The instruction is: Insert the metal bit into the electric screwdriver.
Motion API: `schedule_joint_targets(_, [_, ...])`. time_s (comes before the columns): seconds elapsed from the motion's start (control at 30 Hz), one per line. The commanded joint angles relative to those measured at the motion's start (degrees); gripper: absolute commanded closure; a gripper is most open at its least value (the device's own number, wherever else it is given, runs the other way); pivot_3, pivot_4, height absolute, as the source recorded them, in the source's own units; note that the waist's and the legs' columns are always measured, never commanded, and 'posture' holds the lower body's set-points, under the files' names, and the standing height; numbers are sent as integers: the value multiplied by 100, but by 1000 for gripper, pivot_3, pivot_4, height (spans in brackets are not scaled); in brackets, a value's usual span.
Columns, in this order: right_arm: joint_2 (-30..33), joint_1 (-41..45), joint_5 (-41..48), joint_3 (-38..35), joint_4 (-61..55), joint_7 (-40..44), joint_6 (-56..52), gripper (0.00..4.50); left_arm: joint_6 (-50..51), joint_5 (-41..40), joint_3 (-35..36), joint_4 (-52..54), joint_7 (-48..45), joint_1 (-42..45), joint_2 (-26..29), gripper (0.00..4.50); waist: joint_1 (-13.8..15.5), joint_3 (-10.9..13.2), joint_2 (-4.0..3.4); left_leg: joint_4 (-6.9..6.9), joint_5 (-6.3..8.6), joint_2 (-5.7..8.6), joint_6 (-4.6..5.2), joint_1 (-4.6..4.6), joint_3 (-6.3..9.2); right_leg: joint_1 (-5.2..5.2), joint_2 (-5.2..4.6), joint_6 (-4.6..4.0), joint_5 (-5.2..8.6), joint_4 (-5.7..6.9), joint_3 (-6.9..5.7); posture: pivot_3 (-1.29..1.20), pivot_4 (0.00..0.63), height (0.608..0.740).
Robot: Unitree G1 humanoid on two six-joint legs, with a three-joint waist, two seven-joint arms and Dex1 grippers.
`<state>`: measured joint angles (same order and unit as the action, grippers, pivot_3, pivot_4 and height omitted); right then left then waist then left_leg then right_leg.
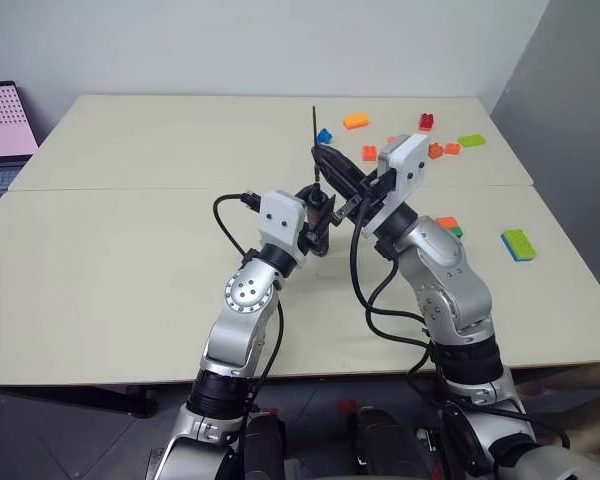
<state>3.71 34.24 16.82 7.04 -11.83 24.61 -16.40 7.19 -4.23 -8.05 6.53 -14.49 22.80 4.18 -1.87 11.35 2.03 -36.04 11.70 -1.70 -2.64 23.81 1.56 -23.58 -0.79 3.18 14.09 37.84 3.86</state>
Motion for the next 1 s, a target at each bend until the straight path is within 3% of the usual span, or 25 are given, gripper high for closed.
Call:
schedule_joint_targets(0.03, [-46, -7, -70, 41, -90, -30, 214, 4500, 5, 16, 13, 188, 4, 36, -6, 2882, 0, 0, 0, 0, 0, 0, 0, 0, 0, 0, 0, 0, 0, 0, 0, 0, 150, 740])
schedule_joint_targets(0.5, [-48, -119, -212, 77, 37, -45, 378, 4500, 12, 11, 8, 197, -3, 31, -3, 2882, 0, 0, 0, 0, 0, 0, 0, 0, 0, 0, 0, 0, 0, 0, 0, 0, 150, 740])
schedule_joint_targets(1.0, [65, -167, -81, 138, -33, -112, -804, 4500, 15, 7, -5, 201, -31, 43, 0, 2882, 0, -4, -2, 0, 0, 0, 0, -6, 0, 5, 0, -1, 0, 1, 0, 0, 150, 740])
